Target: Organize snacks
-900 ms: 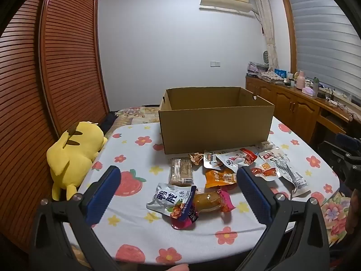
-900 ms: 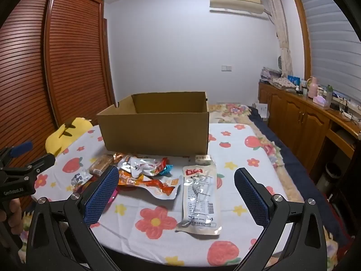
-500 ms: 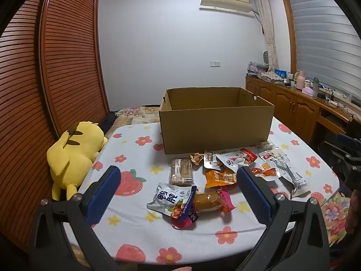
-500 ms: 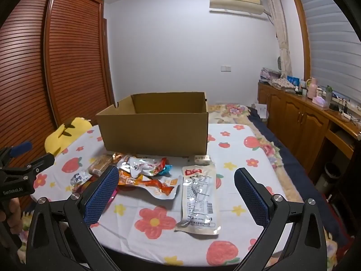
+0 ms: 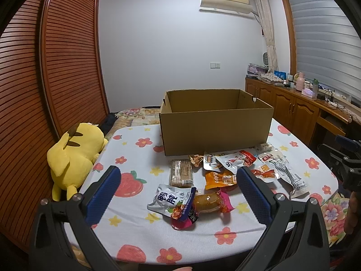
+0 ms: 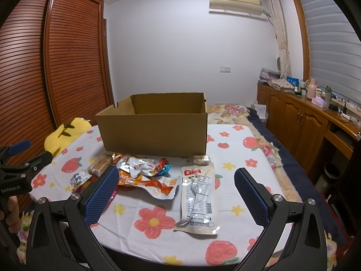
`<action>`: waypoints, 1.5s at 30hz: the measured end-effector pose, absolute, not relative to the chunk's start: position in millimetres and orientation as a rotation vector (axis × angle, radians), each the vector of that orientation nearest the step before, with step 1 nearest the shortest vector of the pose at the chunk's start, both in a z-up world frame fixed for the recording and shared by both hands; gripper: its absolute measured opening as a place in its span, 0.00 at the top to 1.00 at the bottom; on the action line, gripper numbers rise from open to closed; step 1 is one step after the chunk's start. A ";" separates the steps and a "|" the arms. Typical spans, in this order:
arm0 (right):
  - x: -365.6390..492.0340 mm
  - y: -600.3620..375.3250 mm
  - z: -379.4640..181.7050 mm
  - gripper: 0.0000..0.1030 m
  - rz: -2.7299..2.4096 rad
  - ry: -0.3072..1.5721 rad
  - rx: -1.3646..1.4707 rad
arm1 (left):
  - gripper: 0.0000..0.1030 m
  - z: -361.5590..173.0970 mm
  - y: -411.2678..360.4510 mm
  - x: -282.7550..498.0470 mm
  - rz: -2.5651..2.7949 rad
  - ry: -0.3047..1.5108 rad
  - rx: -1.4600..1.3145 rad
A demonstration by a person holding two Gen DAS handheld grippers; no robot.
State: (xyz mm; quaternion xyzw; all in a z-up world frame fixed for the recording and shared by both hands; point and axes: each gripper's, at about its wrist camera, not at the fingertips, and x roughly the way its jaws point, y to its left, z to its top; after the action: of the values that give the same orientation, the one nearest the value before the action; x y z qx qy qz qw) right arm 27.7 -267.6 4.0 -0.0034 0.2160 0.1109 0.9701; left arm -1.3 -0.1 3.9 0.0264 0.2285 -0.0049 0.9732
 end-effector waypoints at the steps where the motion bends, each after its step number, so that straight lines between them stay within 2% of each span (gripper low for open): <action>1: 27.8 -267.6 3.9 0.00 0.224 0.437 -0.007 | 0.00 4.3 0.7 -1.8 -0.010 0.460 0.053; 45: 26.5 -268.4 4.7 0.00 0.224 0.434 -0.008 | 0.00 13.7 -3.9 -2.5 -0.012 0.453 0.055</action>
State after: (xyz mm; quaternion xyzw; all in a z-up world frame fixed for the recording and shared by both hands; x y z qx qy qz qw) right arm 26.5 -268.3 4.7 -0.0041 0.2149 0.1109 0.9703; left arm -2.5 -3.9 13.7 0.0274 0.2243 -0.0058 0.9741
